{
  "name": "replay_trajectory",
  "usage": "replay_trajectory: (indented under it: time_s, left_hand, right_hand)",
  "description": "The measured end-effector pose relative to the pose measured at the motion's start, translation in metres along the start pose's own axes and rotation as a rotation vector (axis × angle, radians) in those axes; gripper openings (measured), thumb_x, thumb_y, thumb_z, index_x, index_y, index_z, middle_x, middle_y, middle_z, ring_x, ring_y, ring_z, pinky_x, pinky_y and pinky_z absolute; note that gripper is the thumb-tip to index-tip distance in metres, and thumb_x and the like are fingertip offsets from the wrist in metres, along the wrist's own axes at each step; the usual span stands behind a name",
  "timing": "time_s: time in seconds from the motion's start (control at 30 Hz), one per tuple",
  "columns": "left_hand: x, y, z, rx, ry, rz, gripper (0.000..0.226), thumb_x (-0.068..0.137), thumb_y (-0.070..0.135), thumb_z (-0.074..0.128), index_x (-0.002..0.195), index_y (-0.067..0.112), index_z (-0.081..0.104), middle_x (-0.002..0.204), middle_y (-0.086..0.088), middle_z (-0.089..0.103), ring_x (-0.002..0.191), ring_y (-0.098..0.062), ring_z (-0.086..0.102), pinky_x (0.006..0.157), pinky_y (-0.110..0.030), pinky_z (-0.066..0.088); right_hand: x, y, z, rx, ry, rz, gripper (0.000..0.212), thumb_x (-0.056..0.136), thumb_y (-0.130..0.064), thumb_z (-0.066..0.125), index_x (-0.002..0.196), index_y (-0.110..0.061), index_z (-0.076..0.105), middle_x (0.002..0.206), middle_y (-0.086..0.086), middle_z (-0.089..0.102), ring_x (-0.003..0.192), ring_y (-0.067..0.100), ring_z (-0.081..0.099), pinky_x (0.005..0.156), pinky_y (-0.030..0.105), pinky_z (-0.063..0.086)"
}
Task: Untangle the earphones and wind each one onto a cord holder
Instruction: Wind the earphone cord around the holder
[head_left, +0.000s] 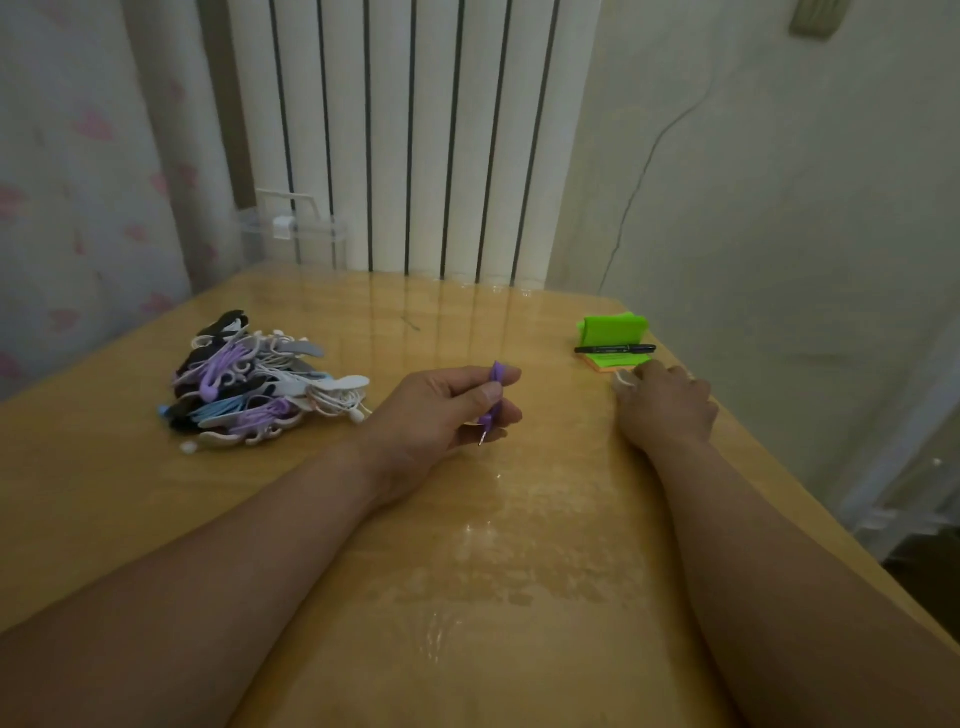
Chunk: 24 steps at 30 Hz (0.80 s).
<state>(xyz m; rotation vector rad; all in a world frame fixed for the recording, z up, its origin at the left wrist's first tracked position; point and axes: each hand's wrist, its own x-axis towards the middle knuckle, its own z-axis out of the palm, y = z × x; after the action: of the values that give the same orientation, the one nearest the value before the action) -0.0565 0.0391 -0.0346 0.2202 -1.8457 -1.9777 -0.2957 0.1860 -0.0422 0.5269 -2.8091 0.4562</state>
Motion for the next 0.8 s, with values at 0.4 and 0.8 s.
replay_trajectory:
  time_s: [0.4, 0.8]
  left_hand:
    - [0.009, 0.012, -0.014, -0.424, 0.029, -0.134, 0.031, 0.108, 0.014, 0.042, 0.123, 0.005, 0.067, 0.076, -0.002, 0.049, 0.078, -0.017, 0.057, 0.073, -0.028, 0.052]
    - [0.014, 0.019, -0.023, -0.395, 0.021, -0.023, 0.026, 0.107, 0.017, 0.035, 0.099, 0.014, 0.060, 0.073, -0.001, 0.041, 0.074, -0.018, 0.047, 0.073, -0.032, 0.038]
  right_hand:
    - [-0.071, -0.087, -0.051, 1.250, -0.574, -0.033, 0.024, 0.108, -0.033, 0.050, 0.116, -0.012, 0.059, 0.097, 0.010, 0.058, 0.074, 0.018, 0.051, 0.057, 0.028, 0.043]
    - [-0.098, -0.096, -0.056, 1.537, -1.026, 0.066, 0.028, 0.108, -0.045, 0.049, 0.111, -0.018, 0.056, 0.063, 0.001, 0.050, 0.046, 0.011, 0.040, 0.038, 0.020, 0.027]
